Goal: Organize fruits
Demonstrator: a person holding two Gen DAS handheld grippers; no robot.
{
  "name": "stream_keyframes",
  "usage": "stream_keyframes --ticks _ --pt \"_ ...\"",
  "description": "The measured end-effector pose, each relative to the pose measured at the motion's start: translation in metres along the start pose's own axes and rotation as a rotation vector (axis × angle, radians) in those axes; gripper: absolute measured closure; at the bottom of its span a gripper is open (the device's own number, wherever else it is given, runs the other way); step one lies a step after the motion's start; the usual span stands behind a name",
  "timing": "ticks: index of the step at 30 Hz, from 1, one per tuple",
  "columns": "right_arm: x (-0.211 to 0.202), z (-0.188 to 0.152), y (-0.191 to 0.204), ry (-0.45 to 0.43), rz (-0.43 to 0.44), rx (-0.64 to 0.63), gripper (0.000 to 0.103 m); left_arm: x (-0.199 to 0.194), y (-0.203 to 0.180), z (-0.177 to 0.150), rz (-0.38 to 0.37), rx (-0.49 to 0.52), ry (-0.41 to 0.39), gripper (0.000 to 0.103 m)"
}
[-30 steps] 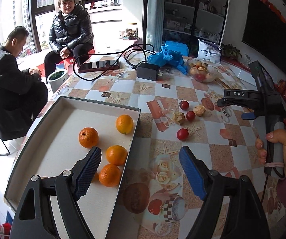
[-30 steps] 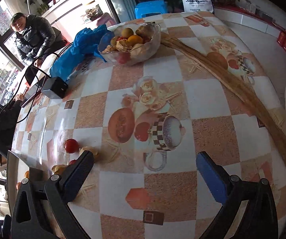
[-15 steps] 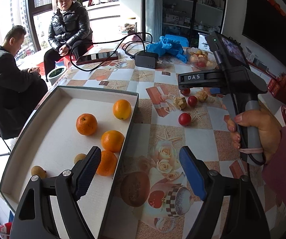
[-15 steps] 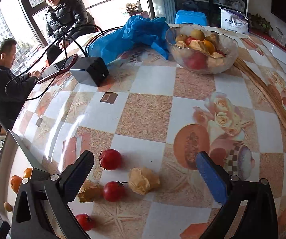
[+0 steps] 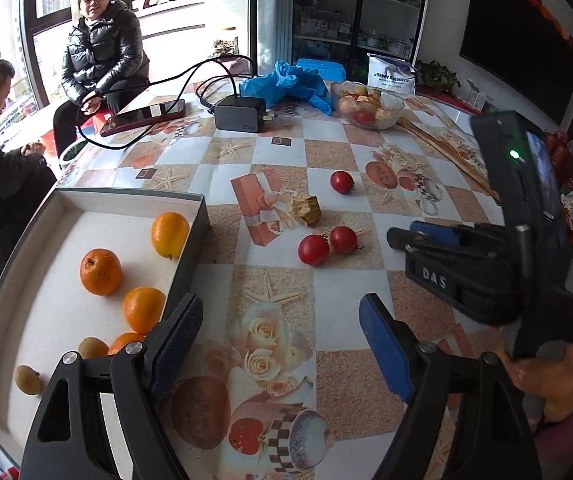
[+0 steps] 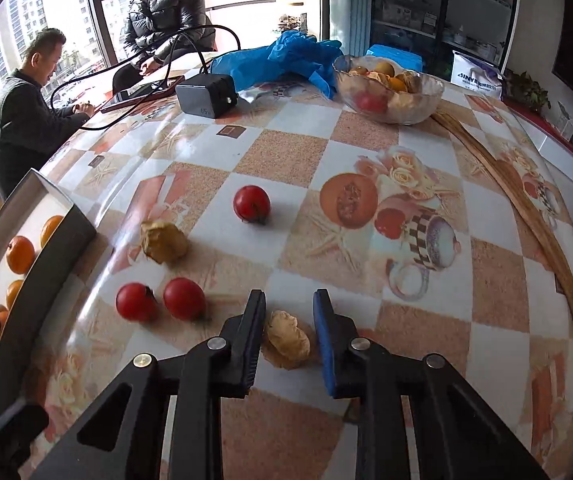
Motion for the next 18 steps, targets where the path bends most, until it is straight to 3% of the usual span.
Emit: stream_keyframes --ticks 8,9,11,13,14,18 --pt "-0.046 -0.038 -0.029 -0.029 -0.005 0.044 0.076 0.078 -0.016 0.008 0.046 0.013 0.071 0.024" --pt "-0.049 -0.041 -0.031 -0.032 -0.007 0.044 0.076 0.081 -0.015 0.011 0.065 0.022 0.045 0.024" --pt "-0.054 -0.047 -0.034 -0.035 -0.009 0.034 0.076 0.083 -0.015 0.017 0.06 0.022 0.023 0.036" --pt "-0.056 -0.052 -0.037 -0.04 -0.023 0.02 0.076 0.083 -0.018 0.02 0.037 0.022 0.02 0.072" --pt "-0.057 -0.054 -0.037 -0.04 -0.031 0.013 0.076 0.081 -0.019 0.019 0.037 0.031 0.018 0.076" --pt "-0.059 -0.063 -0.037 -0.037 -0.031 0.007 0.075 0.062 -0.022 0.0 0.029 0.046 0.016 0.076"
Point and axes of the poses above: each gripper's, at about its wrist camera, not at the fingertips, and x roughly the way its jaws point, y to its left, z to its top, the point moved 9 cm from there along x, roughly the way its jaws point, and after that the axes turned 7 degrees about -y, right-handed, at the moved point
